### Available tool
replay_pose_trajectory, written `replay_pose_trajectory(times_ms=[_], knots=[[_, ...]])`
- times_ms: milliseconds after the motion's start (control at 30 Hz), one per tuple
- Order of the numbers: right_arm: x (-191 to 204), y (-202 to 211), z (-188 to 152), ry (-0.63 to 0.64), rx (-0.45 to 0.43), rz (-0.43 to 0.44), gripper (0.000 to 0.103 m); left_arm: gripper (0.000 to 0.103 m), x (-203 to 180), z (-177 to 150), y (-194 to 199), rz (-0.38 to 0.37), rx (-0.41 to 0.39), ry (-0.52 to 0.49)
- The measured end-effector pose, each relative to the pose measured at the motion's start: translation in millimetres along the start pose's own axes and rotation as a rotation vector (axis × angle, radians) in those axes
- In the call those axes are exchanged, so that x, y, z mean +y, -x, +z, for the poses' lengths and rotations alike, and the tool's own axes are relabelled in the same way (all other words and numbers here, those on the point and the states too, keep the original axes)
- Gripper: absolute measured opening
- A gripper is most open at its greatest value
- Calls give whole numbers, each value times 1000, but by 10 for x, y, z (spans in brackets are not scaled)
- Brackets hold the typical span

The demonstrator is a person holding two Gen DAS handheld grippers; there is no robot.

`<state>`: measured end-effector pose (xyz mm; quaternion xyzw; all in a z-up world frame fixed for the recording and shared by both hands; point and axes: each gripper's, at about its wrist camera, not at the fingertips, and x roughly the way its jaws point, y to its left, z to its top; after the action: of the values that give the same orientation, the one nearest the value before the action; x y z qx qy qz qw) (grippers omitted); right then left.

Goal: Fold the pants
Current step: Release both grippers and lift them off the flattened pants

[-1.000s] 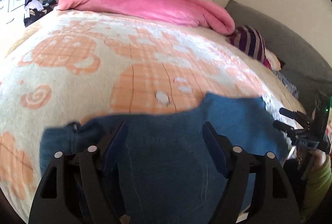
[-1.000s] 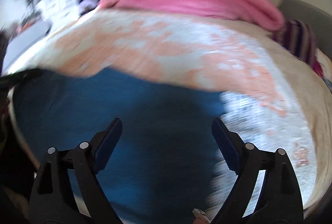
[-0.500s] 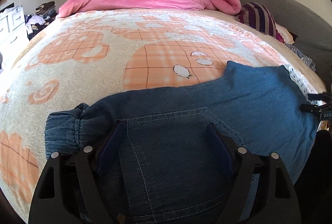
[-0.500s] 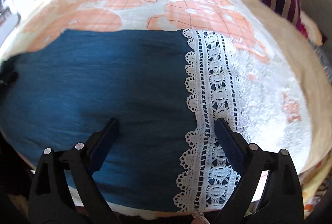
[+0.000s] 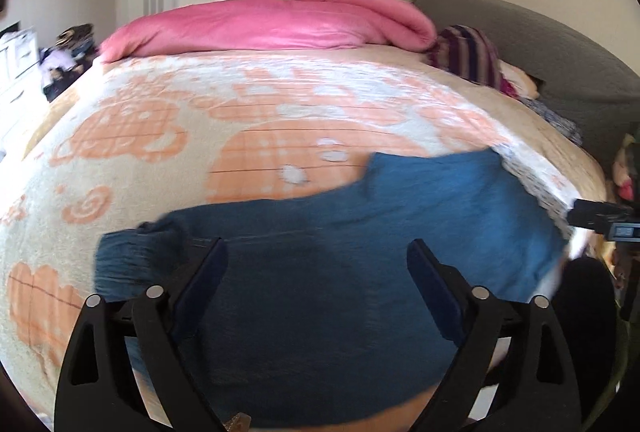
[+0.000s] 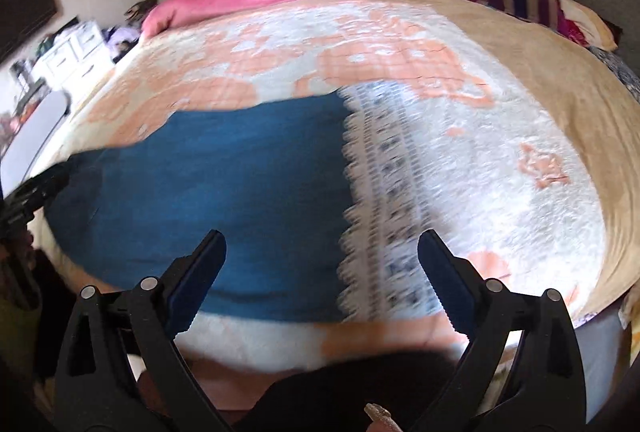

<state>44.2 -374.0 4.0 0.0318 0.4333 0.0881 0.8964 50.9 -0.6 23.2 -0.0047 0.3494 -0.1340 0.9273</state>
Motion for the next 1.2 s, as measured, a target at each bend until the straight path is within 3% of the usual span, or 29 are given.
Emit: replay_pose_trajectory(times_ms=[233, 300, 367, 400, 467, 833, 1100, 1200], knots=[[641, -219, -164, 188, 86, 0, 91, 92, -411, -236, -91, -52, 81, -96], [664, -281, -187, 194, 113, -22, 91, 92, -413, -284, -143, -55, 105, -100], [545, -401, -222, 163, 177, -101, 91, 93, -373, -335, -211, -40, 138, -95], [468, -416, -236, 129, 188, -81, 91, 93, -346, -353, -251, -32, 155, -92], [371, -347, -218, 82, 174, -31, 91, 93, -272, -409, -323, -27, 182, -78], [414, -303, -267, 107, 176, -49, 91, 93, -254, -426, -314, -49, 176, -61], [273, -53, -300, 27, 69, 28, 91, 93, -304, -296, -117, -75, 134, -45], [223, 47, -280, 17, 37, 8, 92, 94, -355, -244, -7, -86, 108, -50]])
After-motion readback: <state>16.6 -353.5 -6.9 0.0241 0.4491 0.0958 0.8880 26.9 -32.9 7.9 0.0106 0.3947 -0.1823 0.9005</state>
